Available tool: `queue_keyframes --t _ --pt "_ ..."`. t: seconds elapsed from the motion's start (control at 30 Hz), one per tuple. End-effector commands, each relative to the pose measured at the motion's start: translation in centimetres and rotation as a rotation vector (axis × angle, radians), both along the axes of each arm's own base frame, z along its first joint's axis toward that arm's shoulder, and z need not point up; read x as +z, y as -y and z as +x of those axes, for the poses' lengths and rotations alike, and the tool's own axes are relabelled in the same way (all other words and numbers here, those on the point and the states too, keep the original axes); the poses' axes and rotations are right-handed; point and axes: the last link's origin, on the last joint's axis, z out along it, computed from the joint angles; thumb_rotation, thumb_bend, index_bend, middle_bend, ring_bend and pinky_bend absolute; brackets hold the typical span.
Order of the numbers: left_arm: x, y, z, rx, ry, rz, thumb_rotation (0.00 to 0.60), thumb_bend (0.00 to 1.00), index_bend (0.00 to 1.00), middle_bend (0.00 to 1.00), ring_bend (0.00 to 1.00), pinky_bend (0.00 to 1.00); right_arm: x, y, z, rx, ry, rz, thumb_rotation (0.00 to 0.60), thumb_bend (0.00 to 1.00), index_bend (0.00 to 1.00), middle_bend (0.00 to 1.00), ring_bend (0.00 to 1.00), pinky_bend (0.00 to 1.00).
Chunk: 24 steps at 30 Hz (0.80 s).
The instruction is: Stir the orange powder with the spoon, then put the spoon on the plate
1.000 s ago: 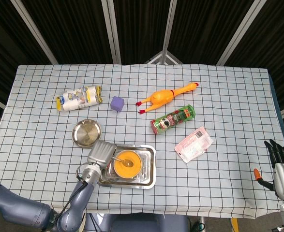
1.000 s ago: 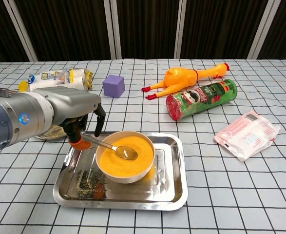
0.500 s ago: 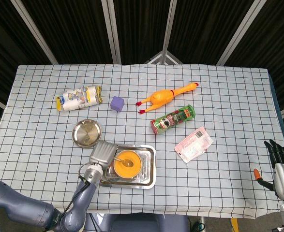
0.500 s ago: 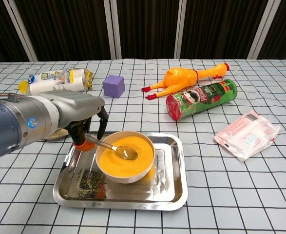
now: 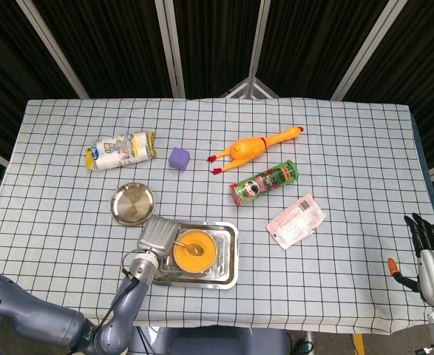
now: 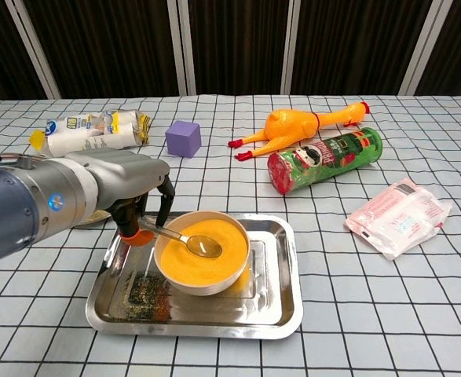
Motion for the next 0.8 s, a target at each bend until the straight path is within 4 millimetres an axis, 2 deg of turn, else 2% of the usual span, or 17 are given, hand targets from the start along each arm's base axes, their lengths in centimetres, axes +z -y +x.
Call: queue_keyframes --t 0.03,0.8 --pt "0.05 -0.03 0.06 0.0 0.003 0.002 0.6 0.53 0.49 1.0 1.0 0.97 -0.01 0.01 0.01 0.001 0.0 0.0 0.6 0.41 0.0 0.0 0.0 0.0" --pt "0.16 -0.02 0.19 -0.019 0.008 0.013 0.6 0.58 0.53 1.0 1.0 0.97 -0.01 0.01 -0.01 -0.002 0.004 0.001 0.6 0.41 0.0 0.0 0.0 0.0"
